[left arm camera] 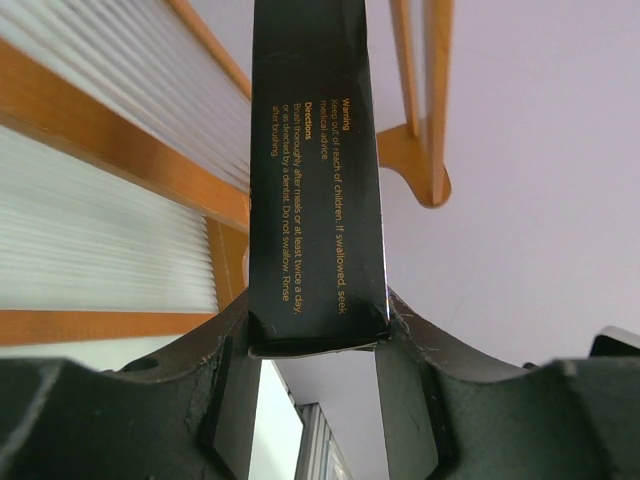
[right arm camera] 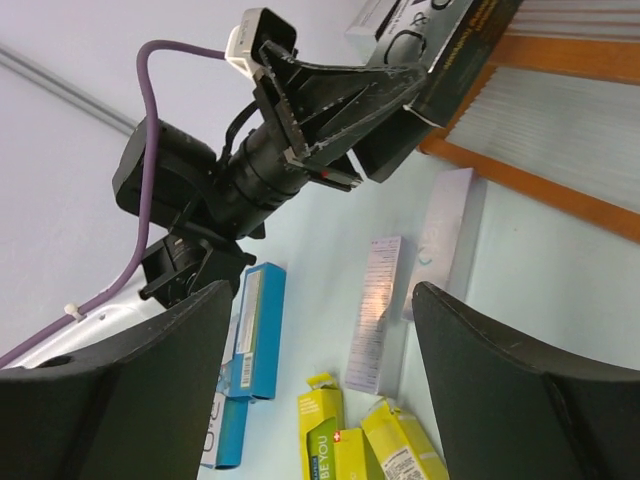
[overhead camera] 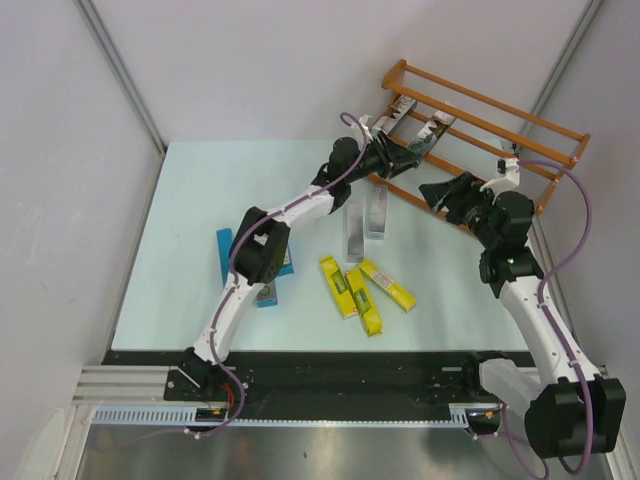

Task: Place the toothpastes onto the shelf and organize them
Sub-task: Place the toothpaste on the shelf.

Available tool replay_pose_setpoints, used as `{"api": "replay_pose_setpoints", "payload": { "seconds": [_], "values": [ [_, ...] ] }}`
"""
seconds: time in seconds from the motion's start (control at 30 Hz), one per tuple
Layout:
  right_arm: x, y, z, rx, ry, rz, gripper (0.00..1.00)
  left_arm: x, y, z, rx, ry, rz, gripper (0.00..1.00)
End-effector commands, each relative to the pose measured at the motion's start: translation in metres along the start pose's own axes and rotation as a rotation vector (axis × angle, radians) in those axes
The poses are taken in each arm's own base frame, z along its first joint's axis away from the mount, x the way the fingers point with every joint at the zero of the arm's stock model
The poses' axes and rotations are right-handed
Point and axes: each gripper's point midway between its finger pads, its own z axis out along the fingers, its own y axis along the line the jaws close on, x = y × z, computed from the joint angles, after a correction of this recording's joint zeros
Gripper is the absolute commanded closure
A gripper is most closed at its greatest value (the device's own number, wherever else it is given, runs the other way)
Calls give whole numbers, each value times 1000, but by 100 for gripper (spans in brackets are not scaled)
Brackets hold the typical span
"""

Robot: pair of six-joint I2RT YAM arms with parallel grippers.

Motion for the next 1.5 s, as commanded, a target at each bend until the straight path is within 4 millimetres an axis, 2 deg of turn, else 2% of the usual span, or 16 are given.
{"api": "replay_pose_setpoints", "payload": {
  "seconds": [0.0, 0.13, 0.3, 0.47, 0.5, 0.53, 0.67, 0.8, 0.87, 1.0, 1.17, 1.23, 1.27, 1.33, 1.4, 1.47],
  "values": [
    [-19, 22, 11, -98, -28, -49, 24, -31, -23, 1, 21, -68, 0, 65],
    [-15, 16, 17, -85, -16, -38, 26, -40, -14, -3, -14, -84, -12, 64],
    [-17, 17, 21, -92, -32, -44, 27, -49, -7, -4, -40, -113, -26, 61],
    [-10, 9, 34, -82, -5, -43, 35, -54, -2, -2, -39, -126, -49, 59],
    [-9, 9, 36, -82, -2, -42, 36, -54, 7, 0, -53, -125, -57, 58],
    [-8, 8, 38, -81, 2, -43, 39, -56, 2, 1, -41, -129, -54, 57],
    [-4, 5, 49, -72, 15, -56, 49, -61, 5, 3, -44, -139, -63, 52],
    [1, 4, 62, -65, 34, -91, 64, -64, 6, 4, -48, -149, -63, 42],
    [3, 3, 70, -62, 45, -104, 68, -65, 4, 5, -42, -154, -60, 39],
    [7, 5, 83, -51, 57, -144, 71, -67, 4, 4, -41, -160, -57, 34],
    [16, -5, 105, -29, 90, -173, 76, -66, 3, 5, -35, -152, -52, 26],
    [15, -3, 113, -34, 92, -180, 80, -65, 4, 5, -38, -148, -49, 17],
    [22, -11, 120, -20, 112, -181, 81, -65, 4, 5, -42, -144, -48, 12],
    [19, -7, 128, -29, 110, -188, 81, -65, 6, 4, -55, -142, -42, 0],
    [26, -12, 137, -23, 133, -183, 83, -64, 3, 4, -50, -137, -30, 0],
    [23, -12, 144, -18, 127, -187, 84, -65, 1, 3, -46, -135, -23, 0]
  ]
}}
